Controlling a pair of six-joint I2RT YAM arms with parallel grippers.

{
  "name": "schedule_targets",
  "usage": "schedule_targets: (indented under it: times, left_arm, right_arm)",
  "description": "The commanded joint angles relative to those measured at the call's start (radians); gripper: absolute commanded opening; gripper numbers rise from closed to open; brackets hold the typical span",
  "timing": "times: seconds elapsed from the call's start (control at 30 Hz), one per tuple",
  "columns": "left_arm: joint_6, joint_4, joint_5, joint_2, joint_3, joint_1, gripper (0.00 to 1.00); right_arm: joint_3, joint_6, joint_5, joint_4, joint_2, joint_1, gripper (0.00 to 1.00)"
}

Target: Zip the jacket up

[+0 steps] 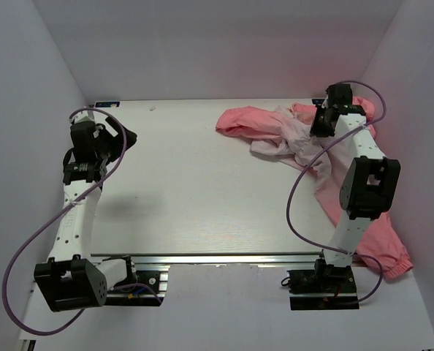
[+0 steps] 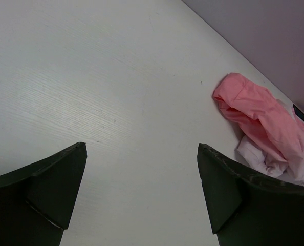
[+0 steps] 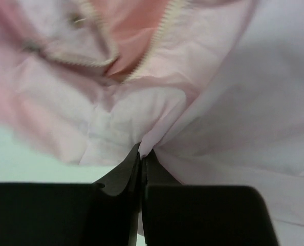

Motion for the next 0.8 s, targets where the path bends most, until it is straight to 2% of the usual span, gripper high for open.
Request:
schedule_targets:
  times: [0.0, 0.07, 0.1, 0.17, 0.2, 0.33, 0.4, 0.5, 0.53, 0.57, 0.63, 0.77]
  left_arm:
    - [0.0, 0.02, 0.01, -0.079, -0.001, -0.001, 0.98]
    - [-0.003, 0.021, 0.027, -0.103, -0.004, 0.0, 0.98]
    - [-0.006, 0.021, 0.036, -0.129, -0.008, 0.0, 0.98]
    - [-0.018, 0.005, 0.032, -0.158, -0.006, 0.0, 0.98]
    - [-0.021, -0.002, 0.03, -0.172, -0.001, -0.001, 0.98]
    - [-0.015, -0.09, 0.018, -0.238, 0.049, 0.0, 0.98]
    - [-0.015, -0.148, 0.001, -0.261, 0.094, 0.0, 0.98]
    - [-0.015, -0.18, -0.034, -0.321, 0.126, 0.0, 0.98]
    - [-0.015, -0.182, -0.039, -0.338, 0.13, -0.001, 0.98]
    - [-0.017, -0.182, -0.043, -0.367, 0.134, 0.0, 0.98]
    - [-0.018, -0.183, -0.046, -0.39, 0.14, 0.0, 0.98]
    - [-0.018, -0.193, -0.051, -0.401, 0.146, 0.0, 0.98]
  right_arm:
    - [0.042, -0.151, -0.305, 0.122, -0.178, 0.069, 0.0]
    - [0.105, -0.258, -0.39, 0.066, -0.216, 0.156, 0.0]
    - [0.131, -0.295, -0.389, 0.038, -0.242, 0.255, 0.0]
    - [0.215, -0.341, -0.323, -0.02, -0.264, 0.378, 0.0]
    - [0.251, -0.351, -0.314, -0.033, -0.267, 0.499, 0.0]
    - [0.426, -0.306, -0.408, -0.021, -0.278, 0.69, 0.0]
    - [0.517, -0.306, -0.406, 0.017, -0.301, 0.779, 0.0]
    - [0.501, -0.253, -0.421, 0.158, -0.397, 0.802, 0.0]
    - [0.451, -0.199, -0.392, 0.27, -0.428, 0.802, 0.0]
    - [0.434, -0.196, -0.351, 0.31, -0.453, 0.801, 0.0]
    - [0.417, -0.174, -0.254, 0.366, -0.506, 0.801, 0.0]
    - [0.373, -0.209, 0.096, 0.351, -0.56, 0.781, 0.0]
